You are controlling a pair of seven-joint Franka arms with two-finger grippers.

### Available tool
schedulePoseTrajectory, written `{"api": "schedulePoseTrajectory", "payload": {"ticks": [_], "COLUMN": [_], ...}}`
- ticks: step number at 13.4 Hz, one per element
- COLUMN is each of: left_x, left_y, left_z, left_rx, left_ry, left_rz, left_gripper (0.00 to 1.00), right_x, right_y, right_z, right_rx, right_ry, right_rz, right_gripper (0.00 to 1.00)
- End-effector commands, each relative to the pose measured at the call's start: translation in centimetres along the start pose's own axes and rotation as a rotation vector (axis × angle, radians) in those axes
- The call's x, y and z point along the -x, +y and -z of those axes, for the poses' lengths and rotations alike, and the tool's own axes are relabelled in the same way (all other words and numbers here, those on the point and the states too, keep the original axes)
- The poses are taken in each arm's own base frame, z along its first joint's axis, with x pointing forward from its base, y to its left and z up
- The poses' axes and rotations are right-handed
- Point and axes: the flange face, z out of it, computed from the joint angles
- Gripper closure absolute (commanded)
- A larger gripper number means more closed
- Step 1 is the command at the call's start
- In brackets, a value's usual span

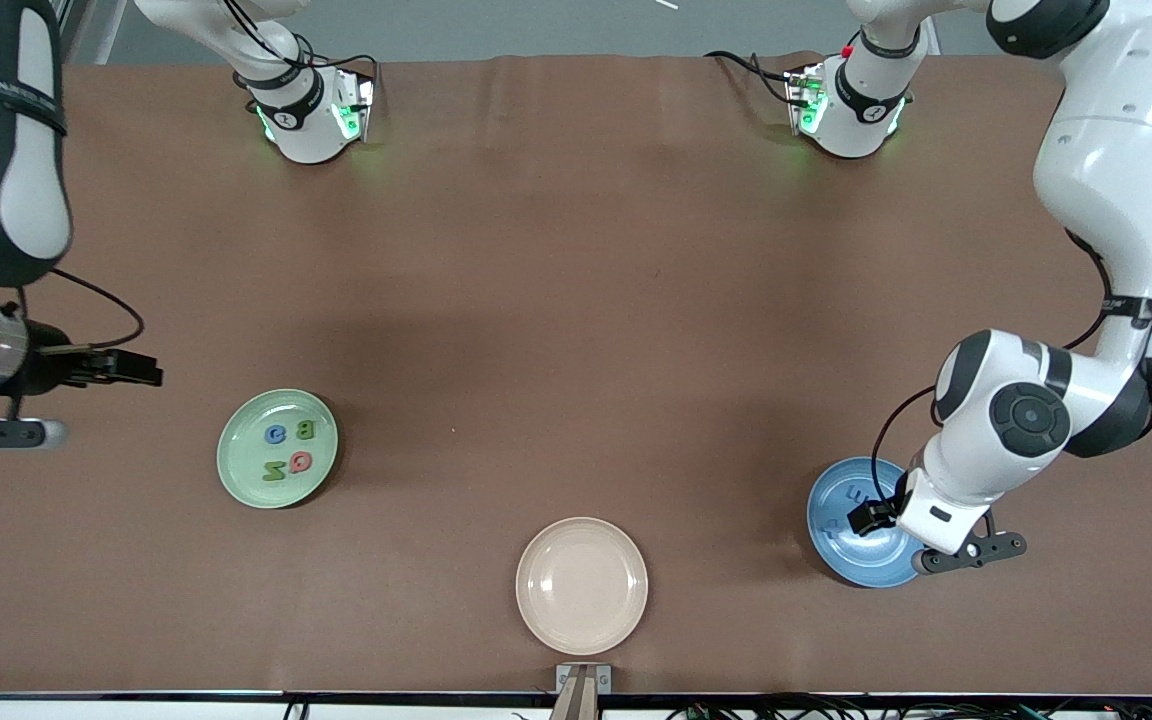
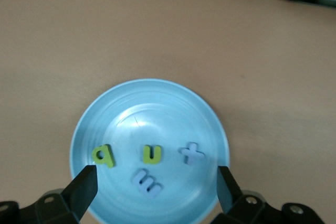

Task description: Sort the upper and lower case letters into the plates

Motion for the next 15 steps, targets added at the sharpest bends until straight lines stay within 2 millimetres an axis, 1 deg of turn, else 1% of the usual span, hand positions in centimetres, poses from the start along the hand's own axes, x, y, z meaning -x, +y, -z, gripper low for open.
{"api": "schedulePoseTrajectory", "payload": {"ticks": [1,2,3,6,7,8,9,10,11,12,13,14,15], "left_x": [0.0,0.1,0.4,1.5,2.2,3.0,3.7,4.4,5.0,5.5,6.4,7.0,7.6], "left_y": [-0.9,-1.7,-2.4,-4.4,-5.1,-5.3,-5.2,-4.9,-4.7,-5.1,-5.1,-5.6,-6.5], "left_z": [7.3,9.6,11.8,17.7,19.6,21.1,22.8,24.5,25.8,27.3,29.0,30.0,31.3], "left_rx": [-0.036,-0.058,-0.079,-0.098,-0.104,-0.113,-0.118,-0.117,-0.105,-0.101,-0.112,-0.119,-0.084], "left_ry": [0.013,-0.001,-0.019,-0.078,-0.111,-0.145,-0.160,-0.159,-0.166,-0.176,-0.182,-0.197,-0.220], "left_rz": [-0.015,-0.010,-0.015,-0.046,-0.045,-0.044,-0.049,-0.066,-0.097,-0.130,-0.149,-0.146,-0.146], "left_gripper": [0.00,0.00,0.00,0.00,0.00,0.00,0.00,0.00,0.00,0.00,0.00,0.00,0.00], "right_x": [-0.2,-0.4,-0.4,-0.3,-0.2,0.1,0.4,0.7,1.3,2.1,2.7,3.1,3.5], "right_y": [2.2,3.0,3.0,1.2,1.0,1.2,1.2,1.1,1.1,1.2,1.4,1.6,1.4], "right_z": [1.0,1.1,1.5,1.6,1.5,1.1,1.2,1.6,1.8,2.1,2.4,2.8,3.2], "right_rx": [0.006,-0.004,-0.009,-0.032,-0.033,-0.039,-0.043,-0.040,-0.041,-0.047,-0.052,-0.057,-0.060], "right_ry": [0.009,0.022,0.034,0.025,0.020,-0.004,-0.016,-0.012,-0.013,-0.011,-0.004,-0.001,0.004], "right_rz": [-0.025,-0.050,-0.051,-0.025,-0.022,-0.027,-0.025,-0.022,-0.022,-0.023,-0.026,-0.027,-0.021], "right_gripper": [0.00,0.00,0.00,0.00,0.00,0.00,0.00,0.00,0.00,0.00,0.00,0.00,0.00]}}
